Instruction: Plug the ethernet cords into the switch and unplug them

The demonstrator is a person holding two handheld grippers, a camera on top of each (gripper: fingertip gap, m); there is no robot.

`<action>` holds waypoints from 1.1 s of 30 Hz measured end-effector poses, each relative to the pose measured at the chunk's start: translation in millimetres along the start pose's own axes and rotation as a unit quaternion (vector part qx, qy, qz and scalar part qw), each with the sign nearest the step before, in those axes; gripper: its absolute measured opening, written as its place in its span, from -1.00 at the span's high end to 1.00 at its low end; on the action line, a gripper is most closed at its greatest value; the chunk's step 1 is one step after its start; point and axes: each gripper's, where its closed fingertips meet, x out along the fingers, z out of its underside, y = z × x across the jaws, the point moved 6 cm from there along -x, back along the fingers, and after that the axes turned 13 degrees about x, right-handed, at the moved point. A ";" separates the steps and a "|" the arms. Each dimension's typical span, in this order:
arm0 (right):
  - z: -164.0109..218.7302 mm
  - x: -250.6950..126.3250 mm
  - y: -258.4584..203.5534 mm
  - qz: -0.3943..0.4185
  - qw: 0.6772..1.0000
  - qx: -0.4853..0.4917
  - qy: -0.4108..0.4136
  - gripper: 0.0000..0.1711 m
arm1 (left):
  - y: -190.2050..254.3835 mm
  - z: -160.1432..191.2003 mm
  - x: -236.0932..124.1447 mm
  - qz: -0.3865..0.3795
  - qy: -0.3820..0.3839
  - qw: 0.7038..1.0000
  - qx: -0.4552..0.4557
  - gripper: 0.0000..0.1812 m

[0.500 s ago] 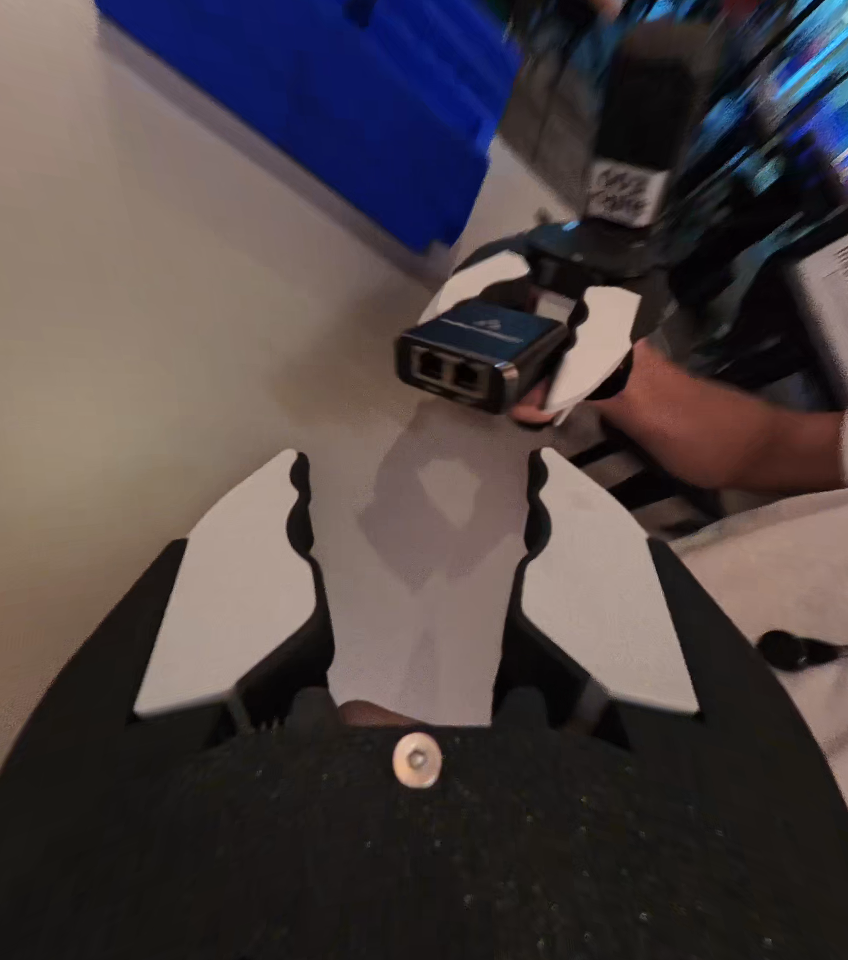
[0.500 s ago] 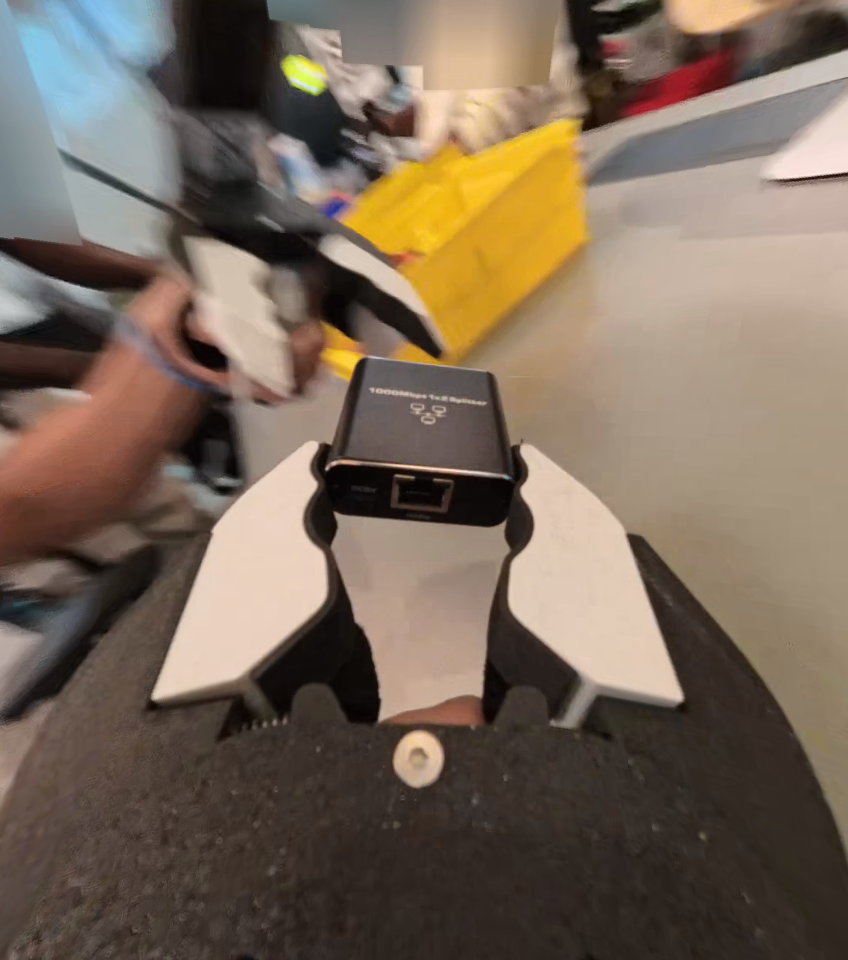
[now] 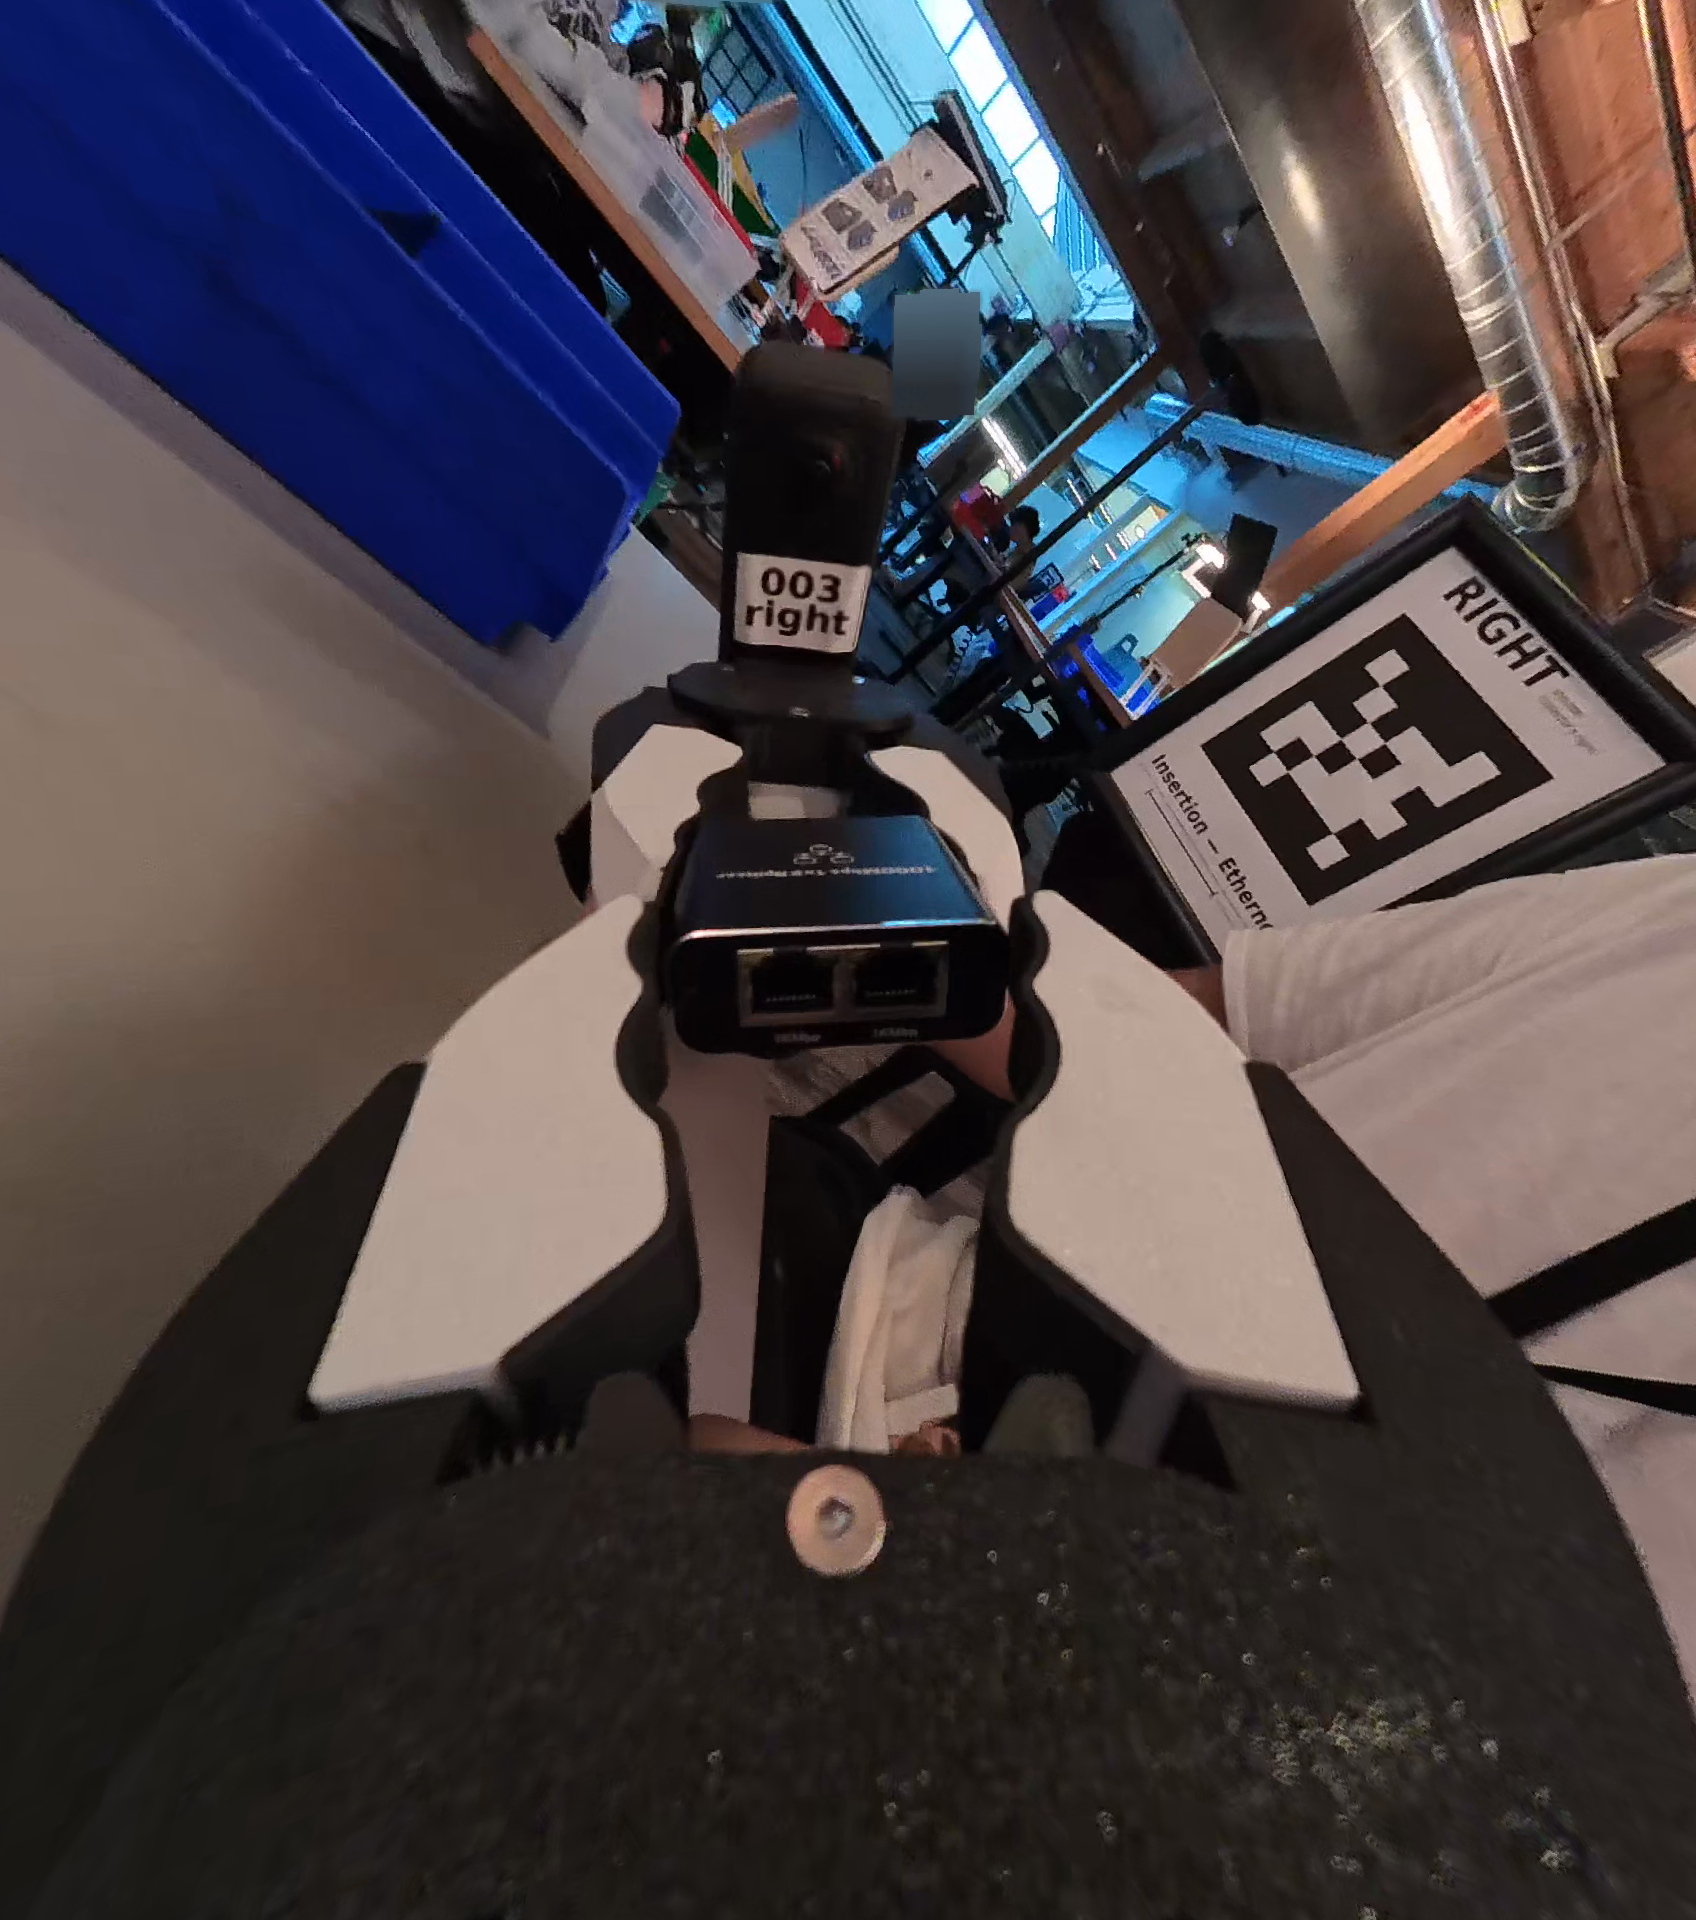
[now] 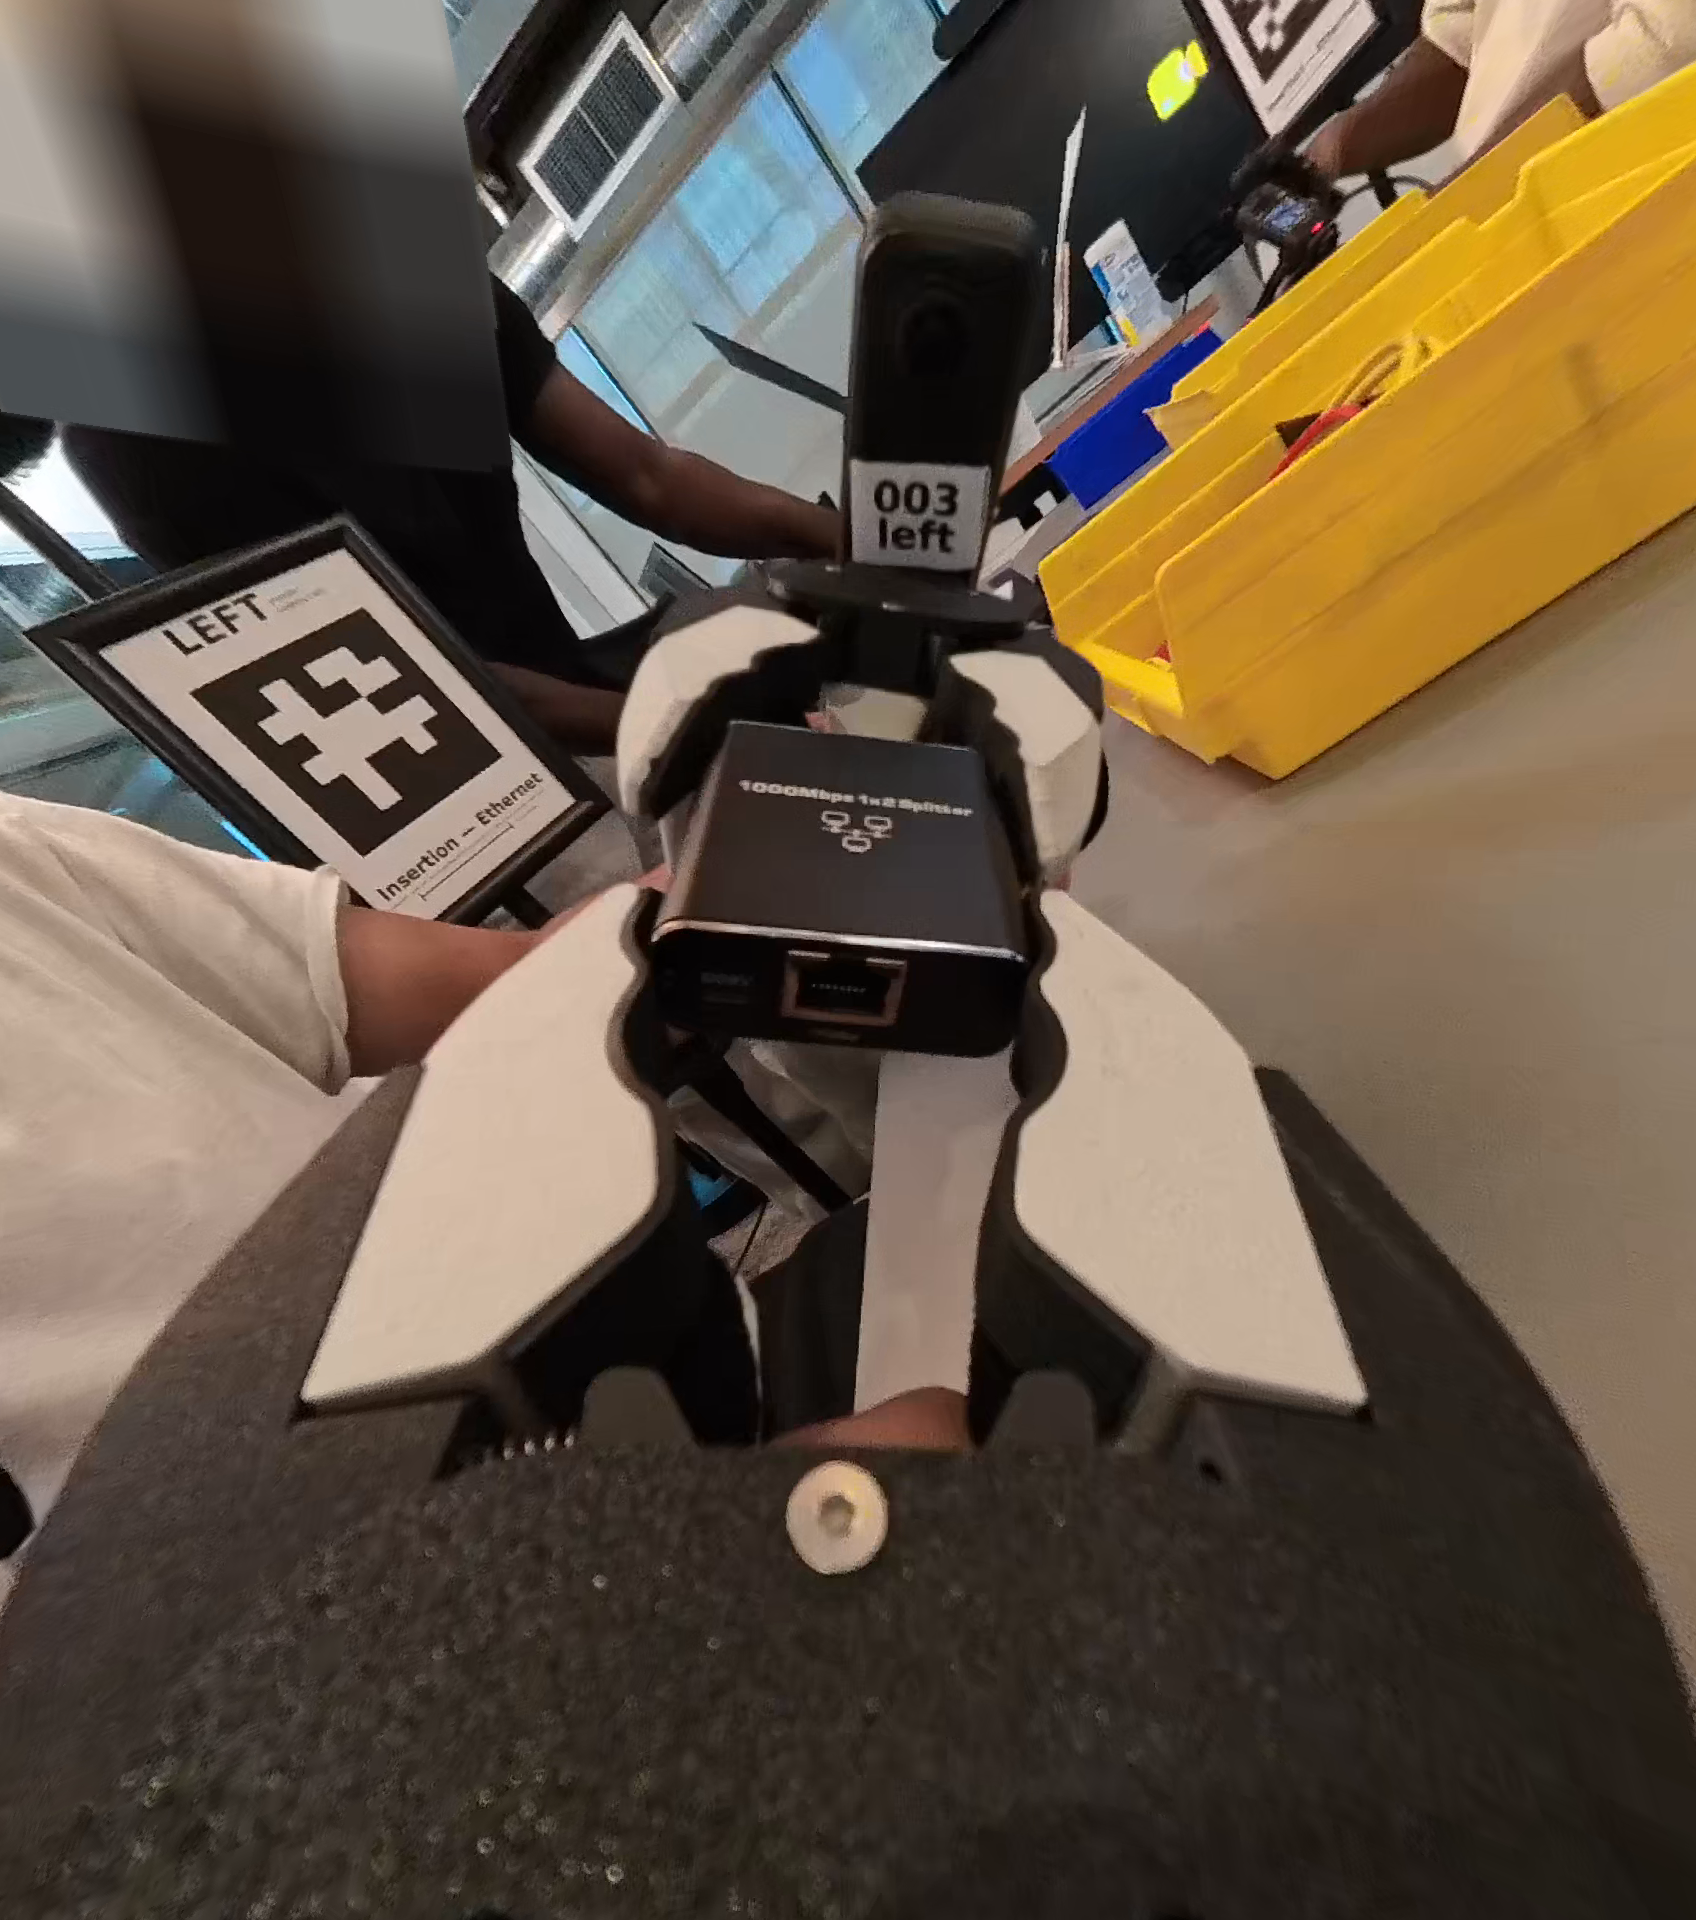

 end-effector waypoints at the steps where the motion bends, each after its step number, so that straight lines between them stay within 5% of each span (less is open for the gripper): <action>1: 0.3 0.0 1.6 0.004 1.000 0.001 0.001 0.25 | -1.4 1.4 -0.6 -0.002 -0.001 1.000 -0.005 0.32; 5: 1.3 0.8 8.1 0.032 0.999 -0.005 0.002 0.25 | -5.6 2.6 -3.9 -0.026 -0.020 0.999 -0.002 0.32; 9: -2.9 -2.8 20.0 0.180 0.977 -0.112 0.008 0.27 | -18.1 3.4 -10.2 -0.125 -0.050 0.991 0.029 0.32; 13: -0.5 3.3 17.9 0.361 0.867 -0.341 -0.026 0.30 | -34.7 12.5 -14.1 -0.237 -0.084 0.968 0.025 0.32; 19: 13.1 22.3 35.0 0.477 0.738 -0.469 -0.095 0.45 | -38.8 22.6 -3.1 -0.278 -0.120 0.952 0.041 0.32; 24: 16.5 23.7 45.1 0.496 0.712 -0.480 -0.133 0.69 | -35.2 25.2 4.7 -0.309 -0.138 0.938 0.069 0.32; 33: -14.3 7.6 56.6 0.520 0.673 -0.520 -0.086 0.69 | -22.7 13.4 -34.1 -0.233 0.011 0.972 -0.003 0.42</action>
